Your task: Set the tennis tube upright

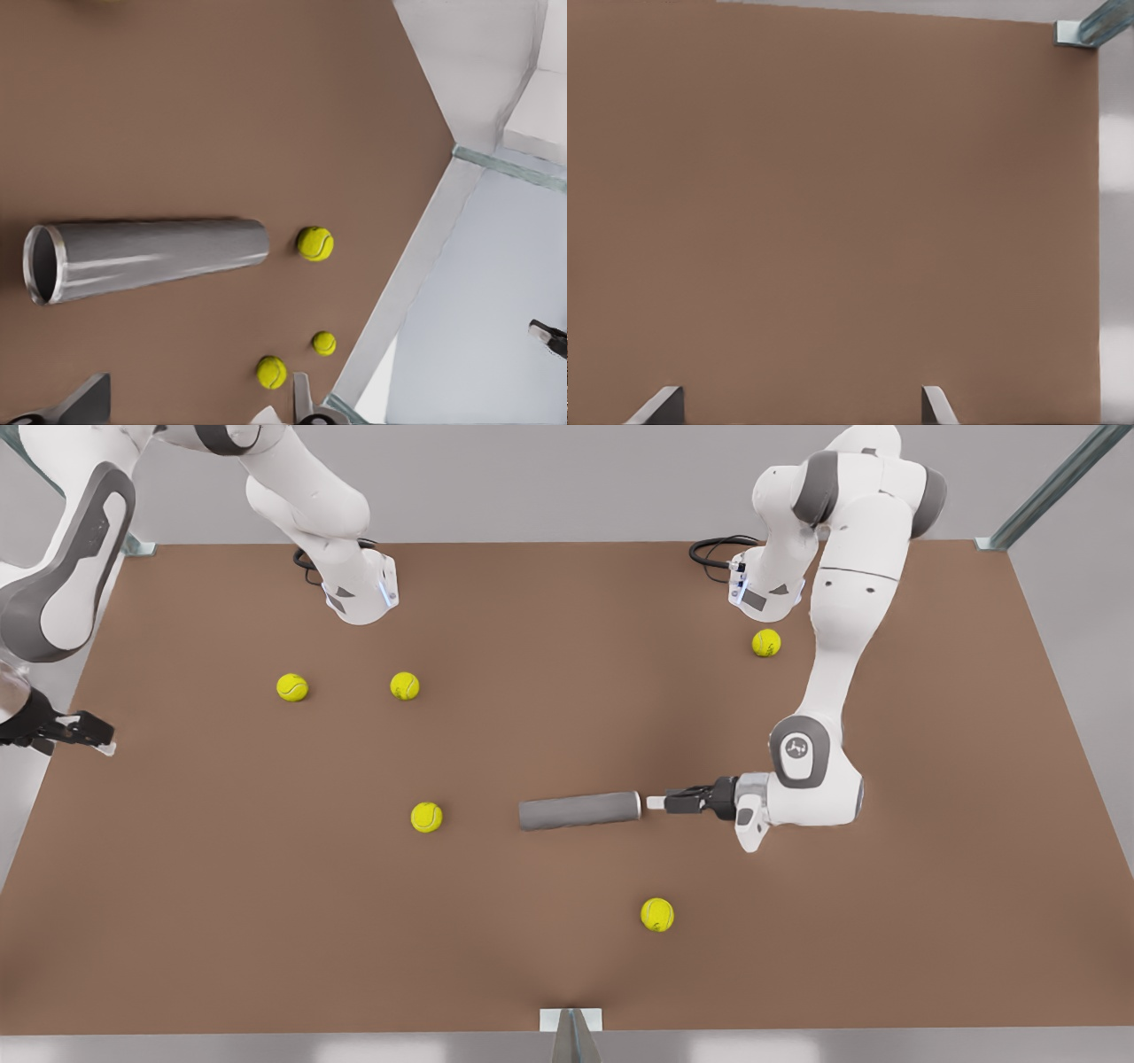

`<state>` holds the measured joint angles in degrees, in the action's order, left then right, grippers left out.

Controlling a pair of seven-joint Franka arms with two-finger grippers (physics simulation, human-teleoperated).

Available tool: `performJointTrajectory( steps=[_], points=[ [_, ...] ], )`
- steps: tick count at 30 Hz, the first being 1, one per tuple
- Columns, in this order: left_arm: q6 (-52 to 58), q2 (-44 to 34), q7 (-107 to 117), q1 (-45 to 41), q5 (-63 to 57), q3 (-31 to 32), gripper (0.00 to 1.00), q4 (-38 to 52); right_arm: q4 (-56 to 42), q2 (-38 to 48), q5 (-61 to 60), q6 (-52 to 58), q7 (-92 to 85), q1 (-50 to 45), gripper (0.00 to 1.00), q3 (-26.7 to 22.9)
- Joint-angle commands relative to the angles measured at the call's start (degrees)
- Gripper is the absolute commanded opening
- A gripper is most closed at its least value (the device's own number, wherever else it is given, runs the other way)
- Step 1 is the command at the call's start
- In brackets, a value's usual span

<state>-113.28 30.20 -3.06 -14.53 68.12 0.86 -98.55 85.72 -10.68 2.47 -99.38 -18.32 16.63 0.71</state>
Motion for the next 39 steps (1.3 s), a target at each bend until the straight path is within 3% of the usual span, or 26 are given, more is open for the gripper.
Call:
performJointTrajectory(
  steps=[1,3,9,19,30,39],
  points=[
    [-13.37,-1.19,-17.32,0.29,7.19,0.55,1.0,-4.01,-2.4,-2.59,-0.98,1.12,23.07,-11.71,1.0,0.34],
    [-16.8,-1.72,-24.17,0.11,15.8,0.72,1.0,-8.32,-1.96,-3.03,-0.89,3.57,22.97,-11.71,1.0,1.4],
    [-15.49,1.88,-35.08,0.37,23.02,0.64,1.0,-8.5,-2.48,-4.53,-0.98,2.0,18.14,-11.53,1.0,1.66],
    [-3.8,0.39,-47.21,0.9,22.93,0.2,1.0,-13.69,-2.48,-6.2,-0.98,-1.34,18.14,-11.62,1.0,1.66],
    [-4.23,1.18,-54.94,0.02,39.63,2.92,1.0,-19.58,-2.92,-6.64,-0.89,-2.04,18.49,-11.62,1.0,1.66],
    [-4.58,3.73,-63.21,0.2,38.93,2.13,1.0,-20.1,-2.92,-6.99,-0.89,-2.04,18.49,-11.8,1.0,1.66]
  ],
)
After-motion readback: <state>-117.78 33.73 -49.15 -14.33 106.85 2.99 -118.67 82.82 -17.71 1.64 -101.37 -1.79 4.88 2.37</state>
